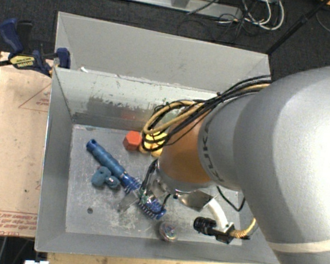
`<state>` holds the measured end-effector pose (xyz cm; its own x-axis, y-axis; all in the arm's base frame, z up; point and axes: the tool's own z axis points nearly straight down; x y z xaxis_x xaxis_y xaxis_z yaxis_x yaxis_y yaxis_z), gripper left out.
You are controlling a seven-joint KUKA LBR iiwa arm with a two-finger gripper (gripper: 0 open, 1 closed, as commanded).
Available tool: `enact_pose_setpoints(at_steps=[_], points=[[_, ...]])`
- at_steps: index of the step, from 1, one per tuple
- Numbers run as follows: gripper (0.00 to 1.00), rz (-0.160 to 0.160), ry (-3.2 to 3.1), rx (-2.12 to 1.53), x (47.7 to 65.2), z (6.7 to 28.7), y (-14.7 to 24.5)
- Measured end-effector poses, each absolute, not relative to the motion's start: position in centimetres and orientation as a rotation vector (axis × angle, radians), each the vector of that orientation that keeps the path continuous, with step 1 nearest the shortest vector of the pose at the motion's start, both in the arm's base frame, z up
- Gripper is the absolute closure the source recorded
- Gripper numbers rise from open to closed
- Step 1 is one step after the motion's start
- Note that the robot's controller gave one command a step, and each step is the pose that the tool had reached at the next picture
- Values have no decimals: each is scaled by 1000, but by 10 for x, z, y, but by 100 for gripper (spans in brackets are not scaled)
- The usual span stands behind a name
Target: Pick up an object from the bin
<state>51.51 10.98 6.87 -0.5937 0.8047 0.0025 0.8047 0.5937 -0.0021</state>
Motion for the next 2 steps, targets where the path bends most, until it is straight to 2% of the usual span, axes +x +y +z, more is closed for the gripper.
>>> enact_pose_setpoints(at_steps=[1,2], points=[[100,1,-2801,-1414,515,69,110],[100,0,-2806,-1410,515,97,110]])
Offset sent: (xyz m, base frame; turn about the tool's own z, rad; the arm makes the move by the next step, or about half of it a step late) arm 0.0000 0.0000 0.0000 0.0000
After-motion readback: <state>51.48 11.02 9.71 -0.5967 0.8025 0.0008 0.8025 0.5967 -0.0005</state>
